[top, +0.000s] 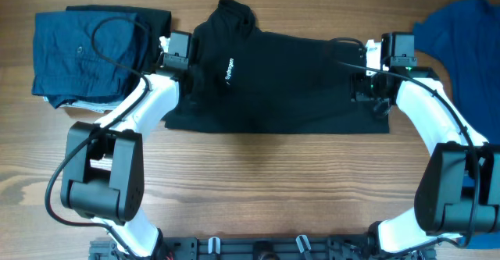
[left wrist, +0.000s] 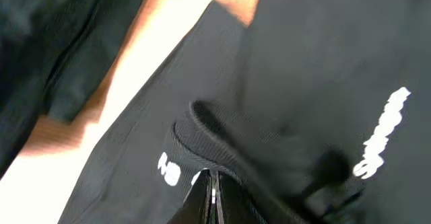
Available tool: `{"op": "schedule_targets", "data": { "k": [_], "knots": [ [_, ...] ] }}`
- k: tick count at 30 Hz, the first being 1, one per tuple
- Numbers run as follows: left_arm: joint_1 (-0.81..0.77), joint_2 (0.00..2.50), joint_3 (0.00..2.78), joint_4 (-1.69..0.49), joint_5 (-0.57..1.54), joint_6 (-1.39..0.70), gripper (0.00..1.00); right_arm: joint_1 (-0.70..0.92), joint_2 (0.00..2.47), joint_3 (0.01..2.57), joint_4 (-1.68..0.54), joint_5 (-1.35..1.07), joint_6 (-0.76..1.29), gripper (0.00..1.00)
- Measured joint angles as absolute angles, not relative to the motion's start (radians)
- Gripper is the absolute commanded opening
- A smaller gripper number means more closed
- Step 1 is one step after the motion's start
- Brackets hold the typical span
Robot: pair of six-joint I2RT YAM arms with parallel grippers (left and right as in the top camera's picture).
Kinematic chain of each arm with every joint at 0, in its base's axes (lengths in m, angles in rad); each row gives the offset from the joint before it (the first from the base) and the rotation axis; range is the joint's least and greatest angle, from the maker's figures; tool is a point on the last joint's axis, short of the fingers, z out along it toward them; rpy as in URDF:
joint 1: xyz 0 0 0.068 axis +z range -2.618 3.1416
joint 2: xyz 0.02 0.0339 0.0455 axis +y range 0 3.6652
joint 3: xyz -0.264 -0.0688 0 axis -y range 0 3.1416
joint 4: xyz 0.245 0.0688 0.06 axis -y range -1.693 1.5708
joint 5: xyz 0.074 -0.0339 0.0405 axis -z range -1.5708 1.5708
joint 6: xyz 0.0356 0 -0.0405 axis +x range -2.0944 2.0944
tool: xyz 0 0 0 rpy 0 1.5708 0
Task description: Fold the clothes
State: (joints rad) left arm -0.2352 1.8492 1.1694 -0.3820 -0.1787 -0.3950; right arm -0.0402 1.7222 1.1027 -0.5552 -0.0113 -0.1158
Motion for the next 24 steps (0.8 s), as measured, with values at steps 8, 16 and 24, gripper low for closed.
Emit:
{"op": "schedule_targets", "data": {
  "k": [8, 16, 24],
  "knots": [
    [-0.235, 1.904, 1.169, -0.295, -0.107, -0.395, 0.05, -0.04, 1.722, 1.103, -0.576, -0.012, -0.116, 0.67],
    [-0.235, 1.985, 1.171, -0.153, -0.079, -0.395, 0.07, -0.04, 1.722, 1.103, -0.577, -0.011, -0.115, 0.7],
    [-0.237, 1.883, 1.209, -0.231, -0.004, -0.399, 0.13, -0.04, 1.722, 1.103, -0.577, -0.012, -0.115, 0.71]
  ]
}}
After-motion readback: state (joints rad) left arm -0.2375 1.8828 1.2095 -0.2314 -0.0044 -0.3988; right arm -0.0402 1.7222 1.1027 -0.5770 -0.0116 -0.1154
